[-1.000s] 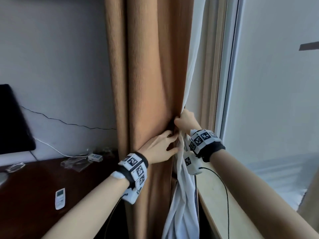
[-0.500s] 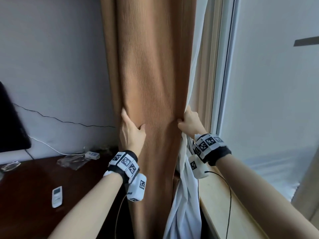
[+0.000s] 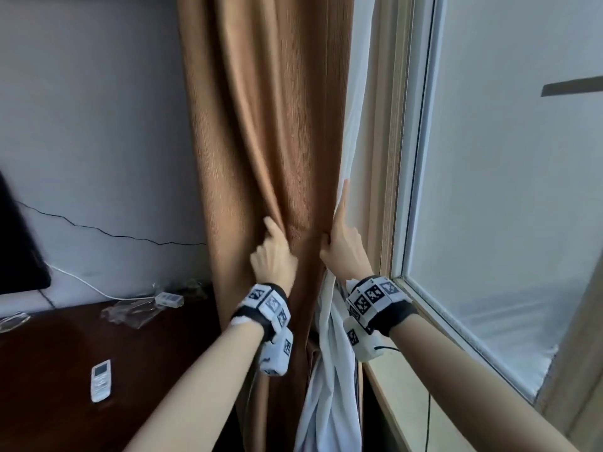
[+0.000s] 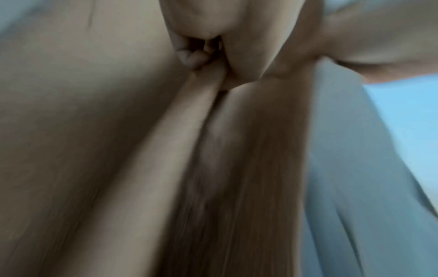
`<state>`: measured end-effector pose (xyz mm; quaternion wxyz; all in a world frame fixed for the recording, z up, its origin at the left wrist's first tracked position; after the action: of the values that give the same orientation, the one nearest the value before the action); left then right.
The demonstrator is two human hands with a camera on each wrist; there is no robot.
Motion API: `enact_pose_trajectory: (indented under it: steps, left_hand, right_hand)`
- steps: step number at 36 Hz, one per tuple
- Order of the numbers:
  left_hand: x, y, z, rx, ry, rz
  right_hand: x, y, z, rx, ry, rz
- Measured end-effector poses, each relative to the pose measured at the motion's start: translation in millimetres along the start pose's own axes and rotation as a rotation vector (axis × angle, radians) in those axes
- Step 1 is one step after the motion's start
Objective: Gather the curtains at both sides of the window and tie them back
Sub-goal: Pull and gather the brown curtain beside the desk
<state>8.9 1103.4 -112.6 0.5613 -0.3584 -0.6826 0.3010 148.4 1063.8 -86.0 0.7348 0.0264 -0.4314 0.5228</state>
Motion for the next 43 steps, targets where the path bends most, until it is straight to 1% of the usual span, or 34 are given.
enact_pose_trajectory:
  steps: [4,7,10,13,15,17,18,19,21,23,25,26,27,28,30,32,34,36,40,43]
  left_hand:
    - [-27,16,-41,-0.036,0.276,-0.013]
    - [-36,32,-54,-0.118,0.423,0.054]
    - [-34,40,-56,-0.258,0.495,0.135]
    - [-27,43,-54,-0.288,0.513,0.229]
    - [-27,49,-53,-0.256,0.534,0.317]
    - [-34,54,-52,-0.205,0.570,0.409]
    - [-39,54,-52,-0.164,0.590,0.436]
    - [-44,53,-51,-0.097,0.615,0.439]
    - [-58,48,-50,0.088,0.685,0.385]
    - [-80,49,-53,0.208,0.762,0.351]
    - [-111,59,-57,0.219,0.867,0.379]
    - [-127,65,-58,0.189,0.897,0.424]
    - [-139,74,-56,0.140,0.895,0.472]
    - [-146,83,-52,0.062,0.847,0.517]
    - [-147,97,-41,-0.112,0.671,0.592]
    - [-142,108,-27,-0.180,0.489,0.622]
    - [-137,116,-16,-0.192,0.387,0.598]
    - [-132,121,-9,-0.232,0.349,0.557]
    - [-136,134,-3,-0.246,0.351,0.580]
    - [-141,143,5,-0.338,0.282,0.568]
  right_hand:
    - [-6,-7,5,-0.011,-0.064,0.006]
    - [-9,-12,6,-0.003,-0.088,0.008]
    - [-13,-15,7,-0.028,-0.128,0.028]
    - [-12,-13,15,-0.119,-0.200,0.094]
    - [-10,-6,21,-0.237,-0.232,0.182]
    - [-7,1,20,-0.335,-0.203,0.266]
    - [-4,2,17,-0.357,-0.171,0.282]
    - [-2,1,14,-0.357,-0.140,0.278]
    - [-1,-1,11,-0.327,-0.086,0.254]
    - [0,-2,10,-0.296,-0.047,0.237]
    - [1,-5,6,-0.280,-0.015,0.214]
    - [1,-6,4,-0.271,0.001,0.205]
    - [1,-7,1,-0.264,0.014,0.197]
    - [1,-7,0,-0.258,0.021,0.187]
    - [1,-9,-1,-0.239,0.022,0.170]
    - [2,-11,-1,-0.220,0.029,0.162]
    - [3,-12,-2,-0.224,0.040,0.166]
    - [4,-11,-2,-0.233,0.047,0.174]
    - [6,-9,-3,-0.230,0.058,0.172]
    - [6,-7,-1,-0.218,0.052,0.167]
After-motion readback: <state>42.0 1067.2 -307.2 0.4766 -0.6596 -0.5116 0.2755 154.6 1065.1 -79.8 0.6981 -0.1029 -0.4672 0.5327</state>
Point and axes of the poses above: each hand's wrist, its own x-axis towards the middle knuckle, its own y-axis out of the palm, z = x × y, the point moved 9 cm from there along x, towards the middle knuckle, and after that the axes turned 14 degrees about x, right-handed, at the moved point
